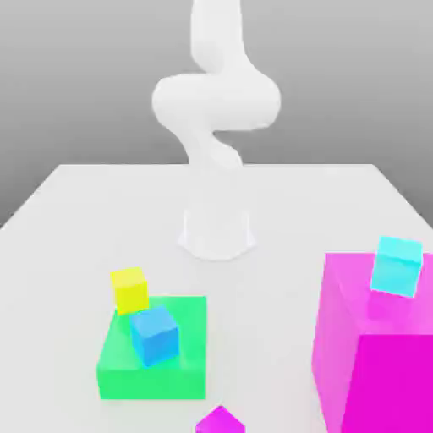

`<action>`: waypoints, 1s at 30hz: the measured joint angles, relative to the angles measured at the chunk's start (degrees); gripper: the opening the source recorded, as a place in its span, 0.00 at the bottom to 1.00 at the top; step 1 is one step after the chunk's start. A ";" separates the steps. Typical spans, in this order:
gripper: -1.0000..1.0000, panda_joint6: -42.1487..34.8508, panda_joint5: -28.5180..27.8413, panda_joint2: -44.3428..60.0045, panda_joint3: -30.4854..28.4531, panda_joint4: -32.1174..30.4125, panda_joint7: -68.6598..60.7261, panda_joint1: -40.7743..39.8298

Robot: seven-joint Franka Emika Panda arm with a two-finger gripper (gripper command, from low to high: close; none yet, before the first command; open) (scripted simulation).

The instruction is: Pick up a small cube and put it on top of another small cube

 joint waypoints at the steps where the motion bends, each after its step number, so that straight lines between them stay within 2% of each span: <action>1: 0.50 0.75 -0.21 2.25 -0.32 -0.09 -1.35 0.41; 17: 0.50 11.90 0.72 35.65 -4.78 -1.38 -24.22 4.99; 30: 0.50 22.35 3.12 62.69 -2.04 -1.57 -41.68 2.60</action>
